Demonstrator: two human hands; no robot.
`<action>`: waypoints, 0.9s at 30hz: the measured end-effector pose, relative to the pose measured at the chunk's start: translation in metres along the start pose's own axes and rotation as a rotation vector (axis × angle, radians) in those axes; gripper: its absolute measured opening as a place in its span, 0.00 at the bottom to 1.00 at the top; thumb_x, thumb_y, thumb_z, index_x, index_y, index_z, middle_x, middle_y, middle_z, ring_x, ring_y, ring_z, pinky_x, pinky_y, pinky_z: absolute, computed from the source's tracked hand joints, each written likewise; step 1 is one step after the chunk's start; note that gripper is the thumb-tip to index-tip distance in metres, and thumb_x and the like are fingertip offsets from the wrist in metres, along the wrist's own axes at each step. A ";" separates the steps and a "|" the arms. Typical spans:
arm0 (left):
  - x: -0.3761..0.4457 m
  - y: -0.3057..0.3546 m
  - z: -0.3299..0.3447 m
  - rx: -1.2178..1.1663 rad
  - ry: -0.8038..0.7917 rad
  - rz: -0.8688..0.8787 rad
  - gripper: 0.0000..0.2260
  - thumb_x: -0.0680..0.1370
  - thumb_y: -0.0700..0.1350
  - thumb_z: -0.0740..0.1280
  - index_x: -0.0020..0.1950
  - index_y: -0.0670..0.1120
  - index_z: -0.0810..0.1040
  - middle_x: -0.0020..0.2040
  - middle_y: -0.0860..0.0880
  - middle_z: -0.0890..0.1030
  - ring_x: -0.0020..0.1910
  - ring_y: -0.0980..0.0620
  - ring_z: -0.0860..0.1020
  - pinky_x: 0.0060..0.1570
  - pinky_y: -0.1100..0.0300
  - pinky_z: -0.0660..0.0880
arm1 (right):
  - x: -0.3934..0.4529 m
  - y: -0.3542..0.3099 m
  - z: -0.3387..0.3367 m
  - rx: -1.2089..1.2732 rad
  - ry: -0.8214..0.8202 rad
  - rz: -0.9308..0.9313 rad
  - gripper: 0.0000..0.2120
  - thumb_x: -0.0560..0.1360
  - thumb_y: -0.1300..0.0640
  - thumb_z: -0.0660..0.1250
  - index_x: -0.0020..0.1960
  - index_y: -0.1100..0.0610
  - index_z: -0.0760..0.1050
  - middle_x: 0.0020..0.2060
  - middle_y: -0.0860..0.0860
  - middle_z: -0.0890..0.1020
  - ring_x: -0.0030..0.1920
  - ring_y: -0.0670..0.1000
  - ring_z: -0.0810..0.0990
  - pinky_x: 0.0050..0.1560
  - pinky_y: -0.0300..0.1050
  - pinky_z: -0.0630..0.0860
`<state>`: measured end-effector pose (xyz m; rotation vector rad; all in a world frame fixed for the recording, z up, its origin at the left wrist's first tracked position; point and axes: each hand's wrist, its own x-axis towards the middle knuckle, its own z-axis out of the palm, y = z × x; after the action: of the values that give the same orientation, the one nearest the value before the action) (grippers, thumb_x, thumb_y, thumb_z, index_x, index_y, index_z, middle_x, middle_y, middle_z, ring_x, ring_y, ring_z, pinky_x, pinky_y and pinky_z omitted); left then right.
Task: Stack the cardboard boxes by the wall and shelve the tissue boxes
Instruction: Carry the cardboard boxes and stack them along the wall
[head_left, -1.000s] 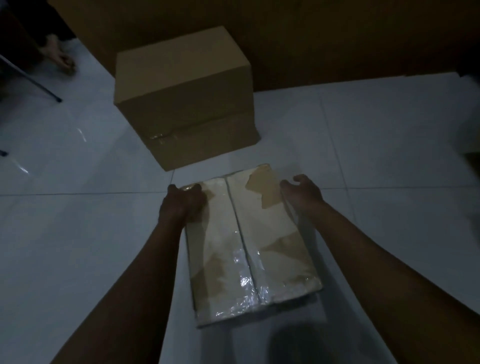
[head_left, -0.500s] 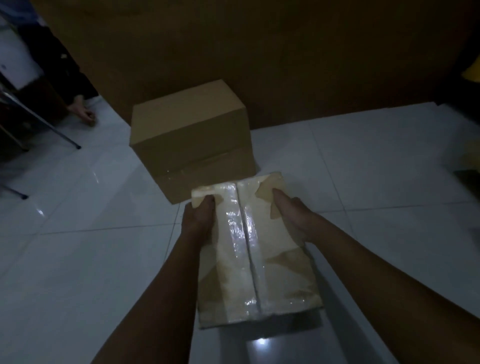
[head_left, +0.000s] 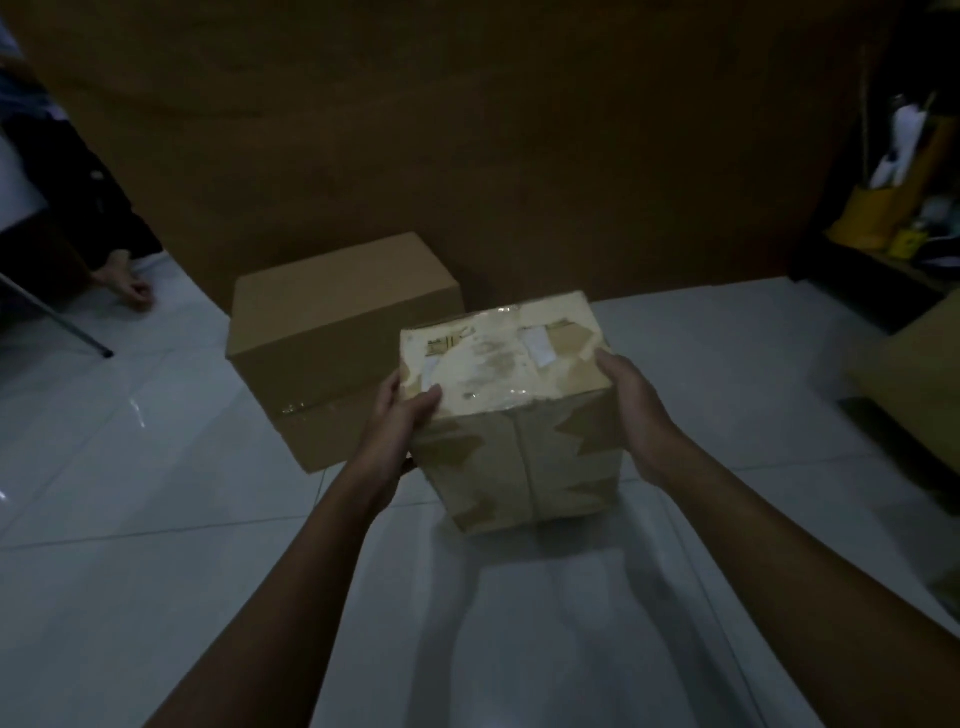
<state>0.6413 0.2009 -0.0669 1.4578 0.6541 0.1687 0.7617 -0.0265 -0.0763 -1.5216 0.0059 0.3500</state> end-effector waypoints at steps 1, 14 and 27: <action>0.001 -0.005 -0.002 0.023 -0.023 -0.015 0.28 0.80 0.51 0.70 0.77 0.62 0.63 0.63 0.50 0.80 0.57 0.46 0.81 0.48 0.50 0.78 | 0.001 0.005 -0.002 -0.013 0.003 0.014 0.23 0.75 0.40 0.63 0.65 0.51 0.78 0.56 0.54 0.84 0.56 0.58 0.82 0.63 0.61 0.77; 0.024 0.009 0.020 0.198 -0.105 -0.181 0.23 0.80 0.69 0.57 0.69 0.58 0.72 0.60 0.48 0.80 0.53 0.46 0.79 0.45 0.50 0.77 | 0.021 0.002 -0.044 -0.199 -0.083 0.286 0.25 0.78 0.31 0.55 0.58 0.47 0.78 0.52 0.53 0.83 0.54 0.58 0.80 0.59 0.60 0.76; -0.082 0.109 0.079 0.096 -0.018 -0.129 0.19 0.80 0.51 0.70 0.71 0.53 0.75 0.61 0.52 0.84 0.56 0.51 0.84 0.55 0.49 0.83 | -0.074 -0.101 -0.078 -0.190 0.059 0.346 0.19 0.80 0.40 0.62 0.68 0.47 0.73 0.58 0.48 0.81 0.56 0.50 0.81 0.60 0.49 0.79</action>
<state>0.6445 0.1078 0.0597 1.5015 0.7483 0.0242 0.7311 -0.1204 0.0341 -1.7201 0.2926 0.5941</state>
